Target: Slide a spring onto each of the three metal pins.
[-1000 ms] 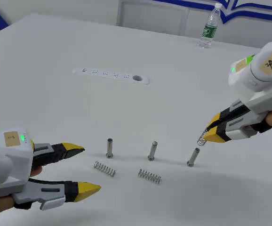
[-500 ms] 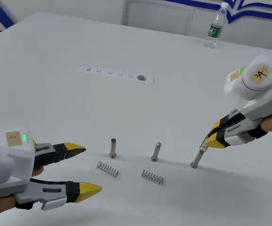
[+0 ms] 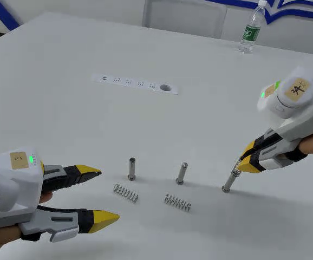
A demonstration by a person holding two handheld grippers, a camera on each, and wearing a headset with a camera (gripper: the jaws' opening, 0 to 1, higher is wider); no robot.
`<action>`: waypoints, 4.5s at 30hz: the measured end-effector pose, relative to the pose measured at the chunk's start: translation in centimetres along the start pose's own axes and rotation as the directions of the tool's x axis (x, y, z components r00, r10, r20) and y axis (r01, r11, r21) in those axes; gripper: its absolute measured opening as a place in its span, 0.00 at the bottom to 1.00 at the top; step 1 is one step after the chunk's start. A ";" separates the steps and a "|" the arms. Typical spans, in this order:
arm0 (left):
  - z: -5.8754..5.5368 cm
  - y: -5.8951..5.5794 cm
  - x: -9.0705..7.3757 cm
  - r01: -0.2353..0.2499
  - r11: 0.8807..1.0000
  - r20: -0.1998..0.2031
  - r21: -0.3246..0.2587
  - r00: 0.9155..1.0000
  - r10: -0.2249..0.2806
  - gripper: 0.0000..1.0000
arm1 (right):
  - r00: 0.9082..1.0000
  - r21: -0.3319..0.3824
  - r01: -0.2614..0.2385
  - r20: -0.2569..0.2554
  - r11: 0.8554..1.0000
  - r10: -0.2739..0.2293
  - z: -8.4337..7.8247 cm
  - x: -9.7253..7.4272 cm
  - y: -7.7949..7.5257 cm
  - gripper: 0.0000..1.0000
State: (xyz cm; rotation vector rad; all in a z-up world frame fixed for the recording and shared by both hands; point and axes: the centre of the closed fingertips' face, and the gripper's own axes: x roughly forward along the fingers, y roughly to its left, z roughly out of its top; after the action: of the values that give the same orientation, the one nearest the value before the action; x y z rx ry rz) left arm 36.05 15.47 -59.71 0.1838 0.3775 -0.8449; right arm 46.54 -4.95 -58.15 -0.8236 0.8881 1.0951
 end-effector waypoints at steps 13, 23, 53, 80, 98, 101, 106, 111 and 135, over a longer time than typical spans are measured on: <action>0.1 0.1 0.1 0.000 1.000 -0.003 0.002 1.000 0.000 0.56 | 1.000 0.008 0.003 -0.022 1.000 -0.003 -1.0 2.7 0.1 0.12; 0.0 0.2 0.0 -0.002 1.000 -0.006 0.003 1.000 0.002 0.55 | 1.000 0.025 0.007 -0.024 1.000 -0.006 -1.1 4.2 -0.2 0.12; 0.2 0.0 0.1 0.004 1.000 -0.002 0.013 1.000 -0.004 0.56 | 0.999 0.088 0.027 -0.029 0.996 -0.025 -3.4 3.9 0.5 0.18; 0.7 -0.2 0.1 0.011 0.999 0.000 0.033 1.000 -0.011 0.56 | 0.995 0.014 -0.091 0.036 0.996 0.091 1.2 5.3 7.5 0.18; 0.6 -0.4 0.3 0.015 0.999 -0.003 0.032 1.000 -0.015 0.55 | 0.989 -0.036 -0.149 -0.001 0.988 0.149 2.7 8.8 9.1 0.17; 0.6 -0.5 0.3 0.017 0.999 -0.004 0.033 1.000 -0.017 0.55 | 0.988 -0.034 -0.152 -0.003 0.988 0.152 2.6 9.0 9.1 0.16; 0.6 -0.6 0.3 0.023 0.999 -0.007 0.037 1.000 -0.023 0.55 | 0.989 -0.042 -0.151 -0.019 0.988 0.150 2.4 9.4 9.1 0.14; 0.7 -0.8 0.5 0.029 0.999 -0.005 0.039 1.000 -0.029 0.55 | 0.988 -0.044 -0.153 -0.024 0.987 0.152 2.3 9.5 9.0 0.12; 2.1 -3.7 4.0 0.182 0.974 -0.050 0.139 0.983 -0.176 0.47 | 0.980 -0.151 -0.186 0.040 0.971 0.194 5.3 5.1 11.3 0.11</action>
State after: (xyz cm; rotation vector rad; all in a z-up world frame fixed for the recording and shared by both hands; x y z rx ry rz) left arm 36.18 9.65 -59.35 0.3023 0.3729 -1.0486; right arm 37.74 4.51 -61.86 -0.8381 0.8611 1.3582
